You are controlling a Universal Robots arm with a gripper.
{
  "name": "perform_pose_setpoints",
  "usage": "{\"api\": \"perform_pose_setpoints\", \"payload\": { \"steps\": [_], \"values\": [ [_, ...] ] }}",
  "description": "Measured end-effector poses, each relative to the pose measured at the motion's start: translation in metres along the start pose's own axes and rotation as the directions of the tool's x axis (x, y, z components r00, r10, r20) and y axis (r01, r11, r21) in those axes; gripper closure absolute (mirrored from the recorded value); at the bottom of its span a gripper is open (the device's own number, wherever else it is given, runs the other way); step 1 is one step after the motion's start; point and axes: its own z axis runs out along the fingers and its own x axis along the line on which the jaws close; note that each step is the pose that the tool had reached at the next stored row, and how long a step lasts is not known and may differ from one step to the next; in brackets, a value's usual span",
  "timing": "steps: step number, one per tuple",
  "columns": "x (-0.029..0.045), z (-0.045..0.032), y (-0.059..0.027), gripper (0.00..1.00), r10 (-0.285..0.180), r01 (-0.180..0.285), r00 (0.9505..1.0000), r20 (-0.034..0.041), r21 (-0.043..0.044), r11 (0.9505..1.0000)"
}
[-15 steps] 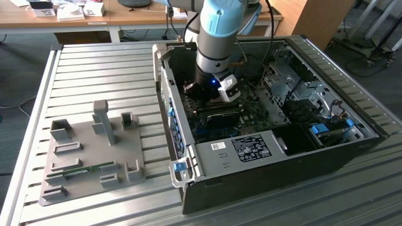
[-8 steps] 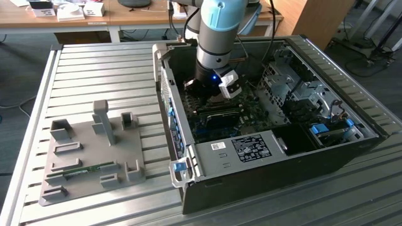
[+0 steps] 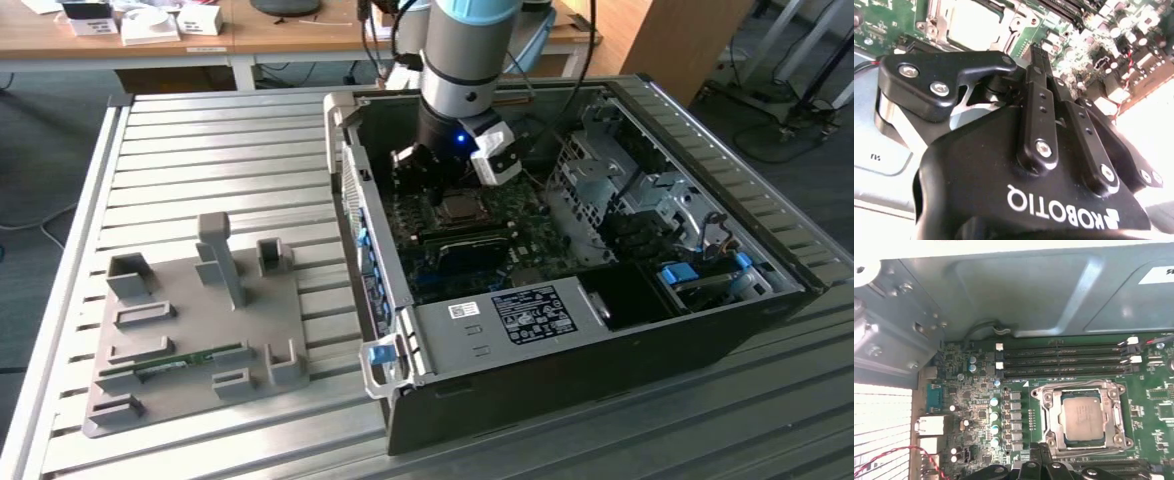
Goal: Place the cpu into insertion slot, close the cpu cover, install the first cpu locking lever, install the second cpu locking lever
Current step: 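Install the second cpu locking lever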
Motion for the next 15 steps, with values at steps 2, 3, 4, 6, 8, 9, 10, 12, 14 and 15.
{"api": "perform_pose_setpoints", "payload": {
  "steps": [2,3,4,6,8,9,10,12,14,15],
  "values": [
    [0.0000,0.0000,0.0001,0.89,0.000,0.000,1.0000,0.0004,0.0029,1.0000],
    [-0.0001,-0.0001,0.0001,0.89,0.000,0.000,1.0000,0.0004,0.0066,1.0000],
    [-0.0006,-0.0001,0.0004,0.89,-0.001,0.001,1.0000,0.0007,0.0120,0.9999],
    [-0.0032,0.0003,0.0016,0.89,0.000,0.000,1.0000,0.0017,0.0242,0.9997],
    [-0.0061,0.0007,0.0034,0.89,0.000,0.000,1.0000,0.0024,0.0331,0.9995],
    [-0.0078,0.0011,0.0045,0.89,0.000,0.000,1.0000,0.0025,0.0358,0.9994],
    [-0.0096,0.0015,0.0057,0.89,0.000,-0.001,1.0000,0.0027,0.0376,0.9993],
    [-0.0141,0.0025,0.0085,0.89,0.001,-0.001,1.0000,0.0029,0.0392,0.9992],
    [-0.0190,0.0034,0.0111,0.89,0.001,-0.001,1.0000,0.0029,0.0400,0.9992],
    [-0.0217,0.0037,0.0123,0.89,0.001,-0.001,1.0000,0.0029,0.0406,0.9992]
  ]
}}
